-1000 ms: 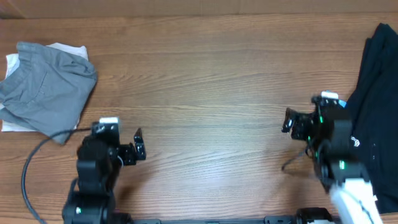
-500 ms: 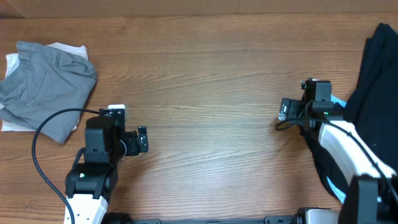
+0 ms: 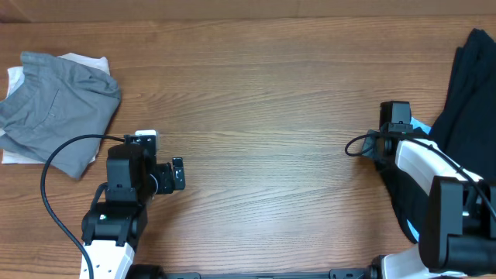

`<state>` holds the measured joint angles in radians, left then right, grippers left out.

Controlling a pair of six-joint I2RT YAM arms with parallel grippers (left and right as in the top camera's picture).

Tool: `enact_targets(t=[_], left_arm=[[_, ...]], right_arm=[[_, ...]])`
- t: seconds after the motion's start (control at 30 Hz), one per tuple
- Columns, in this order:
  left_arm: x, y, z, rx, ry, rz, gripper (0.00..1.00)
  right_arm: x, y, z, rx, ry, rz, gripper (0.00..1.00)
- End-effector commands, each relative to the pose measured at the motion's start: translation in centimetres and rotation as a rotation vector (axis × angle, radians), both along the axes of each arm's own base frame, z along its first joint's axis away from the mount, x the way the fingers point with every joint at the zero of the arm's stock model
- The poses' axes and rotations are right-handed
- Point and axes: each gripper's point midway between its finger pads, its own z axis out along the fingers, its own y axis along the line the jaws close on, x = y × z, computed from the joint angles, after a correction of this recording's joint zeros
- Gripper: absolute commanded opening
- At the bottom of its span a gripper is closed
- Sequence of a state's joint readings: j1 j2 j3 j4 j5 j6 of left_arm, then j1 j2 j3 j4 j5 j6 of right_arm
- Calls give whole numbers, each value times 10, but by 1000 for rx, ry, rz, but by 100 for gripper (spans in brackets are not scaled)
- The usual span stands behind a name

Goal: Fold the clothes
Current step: 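Grasp the black polo shirt from the pile with the right gripper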

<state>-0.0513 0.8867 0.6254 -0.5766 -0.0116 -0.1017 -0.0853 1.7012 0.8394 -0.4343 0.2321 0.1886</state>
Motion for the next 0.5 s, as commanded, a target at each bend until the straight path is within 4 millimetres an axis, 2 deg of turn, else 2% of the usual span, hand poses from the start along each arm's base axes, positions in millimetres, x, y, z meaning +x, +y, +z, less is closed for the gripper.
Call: enact_targets(t=[0.0, 0.1, 0.2, 0.37, 0.47], left_arm=[[5, 0, 10, -18, -23, 7, 100], [5, 0, 10, -17, -23, 7, 100], [5, 0, 10, -17, -24, 7, 100], [5, 0, 10, -17, -26, 7, 100], [5, 0, 10, -17, -26, 7, 100]], right_arm=[[-9, -2, -11, 2, 50, -10, 4], [-6, -2, 0, 8, 37, -28, 4], [6, -2, 29, 9, -11, -27, 4], [39, 15, 112, 108, -172, 24, 4], [57, 45, 171, 247, -275, 130, 4]])
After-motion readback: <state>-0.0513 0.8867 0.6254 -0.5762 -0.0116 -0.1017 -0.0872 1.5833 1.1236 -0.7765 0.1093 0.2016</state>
